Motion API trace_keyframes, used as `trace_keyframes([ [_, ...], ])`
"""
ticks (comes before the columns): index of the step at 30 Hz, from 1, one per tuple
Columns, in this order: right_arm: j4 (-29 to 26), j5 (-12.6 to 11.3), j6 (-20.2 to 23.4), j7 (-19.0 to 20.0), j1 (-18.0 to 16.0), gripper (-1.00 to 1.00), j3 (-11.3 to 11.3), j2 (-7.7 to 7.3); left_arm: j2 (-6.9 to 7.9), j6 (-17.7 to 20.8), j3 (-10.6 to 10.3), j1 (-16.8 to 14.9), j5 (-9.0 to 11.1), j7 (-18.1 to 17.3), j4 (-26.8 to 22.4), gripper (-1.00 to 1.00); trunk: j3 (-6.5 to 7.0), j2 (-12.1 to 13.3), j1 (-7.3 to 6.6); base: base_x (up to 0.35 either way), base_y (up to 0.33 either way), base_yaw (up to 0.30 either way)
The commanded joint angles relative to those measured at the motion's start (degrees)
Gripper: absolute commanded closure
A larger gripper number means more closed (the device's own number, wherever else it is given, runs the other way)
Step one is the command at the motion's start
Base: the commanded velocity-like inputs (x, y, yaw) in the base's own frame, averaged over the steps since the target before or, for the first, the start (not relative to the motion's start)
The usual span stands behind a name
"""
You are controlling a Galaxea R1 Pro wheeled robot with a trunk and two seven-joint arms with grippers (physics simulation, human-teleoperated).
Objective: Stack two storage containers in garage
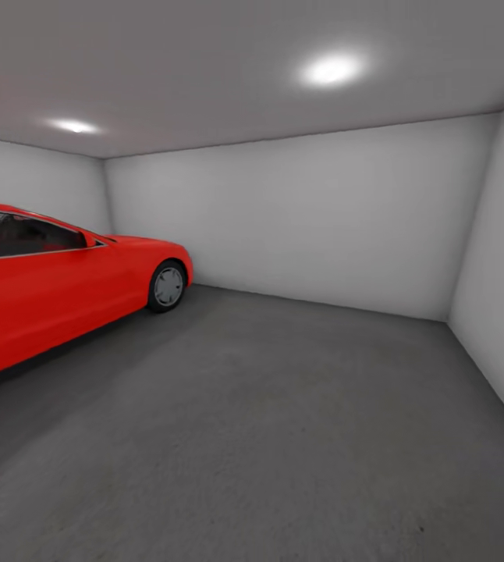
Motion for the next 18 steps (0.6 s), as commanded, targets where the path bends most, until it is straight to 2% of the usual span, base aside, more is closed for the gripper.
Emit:
trace_keyframes([
  [1,0.1,-0.2,-0.3,0.0,0.0,-1.00,-0.2,0.01,-0.01,-0.1,0.0,0.0,0.0,0.0,0.0,-1.00,-0.04,0.0,0.00,0.000,0.000,-0.300],
  [18,0.1,-0.2,-0.3,0.0,0.0,-1.00,-0.2,0.01,-0.14,-0.3,-0.2,0.0,-0.3,0.0,-0.2,-1.00,-0.04,0.0,0.00,0.000,0.000,-0.300],
])
